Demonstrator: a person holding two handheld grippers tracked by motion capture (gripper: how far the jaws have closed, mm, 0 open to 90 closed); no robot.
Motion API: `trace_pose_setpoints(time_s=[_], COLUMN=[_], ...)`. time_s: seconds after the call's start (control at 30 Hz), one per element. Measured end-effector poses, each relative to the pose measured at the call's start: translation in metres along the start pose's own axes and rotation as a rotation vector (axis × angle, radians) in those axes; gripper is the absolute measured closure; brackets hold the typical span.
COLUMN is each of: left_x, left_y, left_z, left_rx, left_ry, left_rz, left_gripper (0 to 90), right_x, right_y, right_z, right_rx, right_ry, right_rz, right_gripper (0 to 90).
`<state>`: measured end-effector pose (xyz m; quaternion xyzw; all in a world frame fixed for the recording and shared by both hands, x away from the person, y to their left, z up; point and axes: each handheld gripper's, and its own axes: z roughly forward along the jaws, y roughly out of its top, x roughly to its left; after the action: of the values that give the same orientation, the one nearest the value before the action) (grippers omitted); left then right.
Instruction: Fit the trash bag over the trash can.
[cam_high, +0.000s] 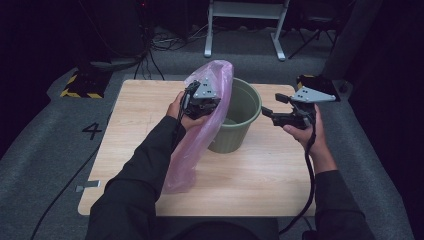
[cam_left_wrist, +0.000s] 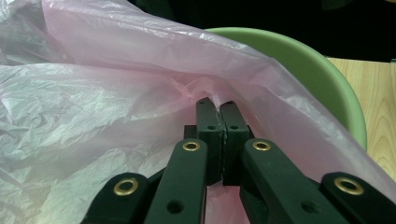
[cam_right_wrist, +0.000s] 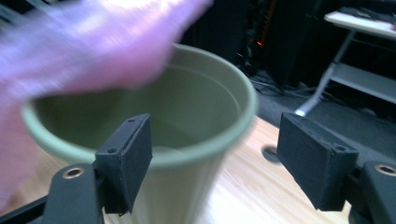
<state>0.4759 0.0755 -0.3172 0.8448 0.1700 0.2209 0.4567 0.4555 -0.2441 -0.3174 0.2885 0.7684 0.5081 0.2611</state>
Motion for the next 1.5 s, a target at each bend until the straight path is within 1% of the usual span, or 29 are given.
trace_pose_setpoints(time_s=[0.03,0.07,0.1,0.17,0.23,0.33,0.4,0.47,0.5,0.53,0.57,0.63,0.8,0.87,0.93,0.97,1.0,1.03,1.07,1.1,1.13,1.17,1.2,1.23,1.27,1.3,1.37,1.47,1.5], left_x=[0.000,0.000,-0.001,-0.001,-0.001,-0.002,-0.002,-0.003,-0.004,-0.004,-0.004,-0.005,-0.006,-0.006,-0.006,-0.006,-0.006,-0.007,-0.007,-0.007,-0.007,-0.008,-0.008,-0.008,-0.008,-0.007,-0.006,-0.006,-0.005], left_y=[0.000,0.000,0.001,0.001,0.001,0.001,0.001,0.002,0.002,0.002,0.002,0.002,0.002,0.002,0.001,0.001,0.001,0.001,0.001,0.001,0.001,0.001,0.001,0.001,0.001,0.000,-0.001,-0.003,-0.004], left_z=[0.000,0.000,0.002,0.002,0.004,0.005,0.006,0.007,0.008,0.009,0.010,0.011,0.012,0.013,0.013,0.013,0.013,0.013,0.014,0.014,0.014,0.014,0.014,0.015,0.015,0.014,0.014,0.013,0.011], left_rx=[0.004,0.004,0.009,0.008,0.015,0.025,0.027,0.034,0.036,0.043,0.049,0.054,0.056,0.061,0.059,0.056,0.056,0.051,0.051,0.051,0.051,0.051,0.051,0.052,0.052,0.052,0.049,0.042,0.038], left_ry=[-0.001,-0.001,-0.001,-0.004,-0.007,-0.014,-0.015,-0.025,-0.025,-0.026,-0.027,-0.026,-0.024,-0.024,-0.023,-0.023,-0.023,-0.021,-0.022,-0.022,-0.022,-0.023,-0.023,-0.025,-0.025,-0.026,-0.030,-0.037,-0.045], left_rz=[0.004,0.004,0.004,0.002,0.001,0.010,0.013,0.015,0.018,0.020,0.027,0.026,0.029,0.036,0.032,0.034,0.034,0.036,0.034,0.034,0.034,0.035,0.035,0.034,0.034,0.030,0.025,0.018,0.015], left_gripper=[89.3,89.3,89.2,89.2,89.2,89.2,89.1,89.1,89.1,89.0,89.0,89.0,88.9,88.8,88.7,88.6,88.5,88.4,88.3,88.1,88.0,88.0,87.9,87.8,87.5,87.1,86.1,83.3,82.0], right_x=[0.005,0.005,0.013,0.019,0.024,0.031,0.035,0.038,0.039,0.039,0.038,0.038,0.040,0.044,0.046,0.045,0.045,0.043,0.043,0.043,0.043,0.044,0.044,0.046,0.046,0.046,0.046,0.045,0.044], right_y=[0.007,0.007,0.017,0.022,0.028,0.036,0.040,0.045,0.047,0.047,0.049,0.051,0.053,0.056,0.057,0.056,0.056,0.055,0.054,0.053,0.053,0.052,0.052,0.050,0.050,0.048,0.047,0.046,0.044], right_z=[0.004,0.004,0.012,0.018,0.026,0.036,0.041,0.046,0.049,0.050,0.053,0.056,0.061,0.064,0.066,0.068,0.068,0.072,0.073,0.075,0.075,0.079,0.079,0.082,0.082,0.084,0.085,0.086,0.088], right_rx=[-0.002,-0.002,-0.001,-0.004,-0.004,-0.001,0.005,0.004,-0.001,-0.004,-0.004,-0.016,-0.012,0.005,0.024,0.026,0.026,0.044,0.049,0.056,0.056,0.080,0.080,0.093,0.093,0.094,0.088,0.082,0.092], right_ry=[0.020,0.020,0.034,0.069,0.092,0.127,0.134,0.149,0.165,0.176,0.188,0.216,0.221,0.223,0.201,0.207,0.207,0.218,0.227,0.242,0.242,0.239,0.239,0.238,0.238,0.241,0.239,0.245,0.230], right_rz=[-0.007,-0.007,-0.032,-0.031,-0.031,-0.027,-0.045,-0.059,-0.064,-0.058,-0.043,-0.010,-0.011,-0.022,-0.032,-0.027,-0.027,-0.022,-0.021,-0.023,-0.023,-0.044,-0.044,-0.062,-0.062,-0.071,-0.072,-0.066,-0.066], right_gripper=[26.9,26.9,27.0,27.0,26.5,25.8,24.8,23.3,22.6,22.4,22.3,22.3,22.0,22.2,28.1,34.8,34.8,45.4,48.5,54.0,54.0,64.9,64.9,71.9,71.9,82.4,88.6,90.0,90.0])
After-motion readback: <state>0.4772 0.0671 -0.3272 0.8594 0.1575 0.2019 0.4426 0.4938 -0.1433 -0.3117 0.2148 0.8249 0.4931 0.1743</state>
